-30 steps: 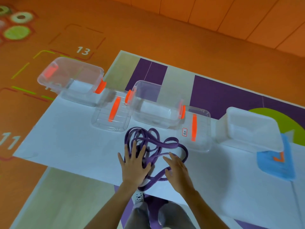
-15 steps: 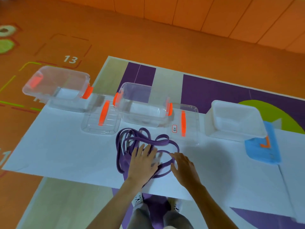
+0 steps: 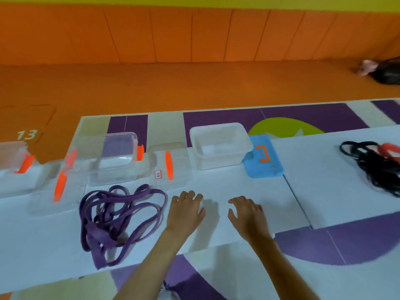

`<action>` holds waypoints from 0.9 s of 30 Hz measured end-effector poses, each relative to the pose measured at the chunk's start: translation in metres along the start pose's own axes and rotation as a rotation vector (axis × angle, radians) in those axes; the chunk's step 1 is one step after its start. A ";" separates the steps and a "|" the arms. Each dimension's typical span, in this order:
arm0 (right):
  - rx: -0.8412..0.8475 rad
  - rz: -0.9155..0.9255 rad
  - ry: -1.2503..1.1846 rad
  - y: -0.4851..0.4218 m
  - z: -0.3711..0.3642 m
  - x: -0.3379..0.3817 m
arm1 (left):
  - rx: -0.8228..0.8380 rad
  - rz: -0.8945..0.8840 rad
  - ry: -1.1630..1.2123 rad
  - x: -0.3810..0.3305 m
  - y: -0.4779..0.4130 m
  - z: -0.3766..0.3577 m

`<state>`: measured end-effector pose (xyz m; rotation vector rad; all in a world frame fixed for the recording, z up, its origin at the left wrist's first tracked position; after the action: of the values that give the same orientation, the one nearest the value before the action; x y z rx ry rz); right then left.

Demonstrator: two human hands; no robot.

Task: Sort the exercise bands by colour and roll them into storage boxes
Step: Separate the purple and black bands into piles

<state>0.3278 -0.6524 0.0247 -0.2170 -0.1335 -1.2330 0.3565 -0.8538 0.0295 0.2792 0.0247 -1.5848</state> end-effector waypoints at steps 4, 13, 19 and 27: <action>-0.016 -0.111 0.048 0.035 0.040 -0.108 | -0.035 -0.074 -0.038 -0.102 -0.020 -0.001; -0.068 -0.328 0.086 0.095 0.122 -0.296 | -0.102 -0.325 -0.082 -0.318 -0.067 0.010; -0.069 -0.412 0.146 0.095 0.143 -0.403 | -0.048 -0.425 -0.133 -0.417 -0.127 -0.011; 0.049 -0.459 0.230 0.038 0.157 -0.540 | 0.048 -0.494 -0.099 -0.526 -0.238 -0.047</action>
<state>0.1893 -0.1074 0.0559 0.0024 -0.0121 -1.6993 0.1328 -0.3191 0.0474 0.2424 -0.0226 -2.0907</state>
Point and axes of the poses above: each hand's wrist, its own y-axis away from the middle knuckle, its own z-axis out of the back of the hand, x = y × z, the point moved 5 cm from there along -y, towards the middle knuckle, and after that the axes turned 3 degrees about y, right-handed, at the moved point
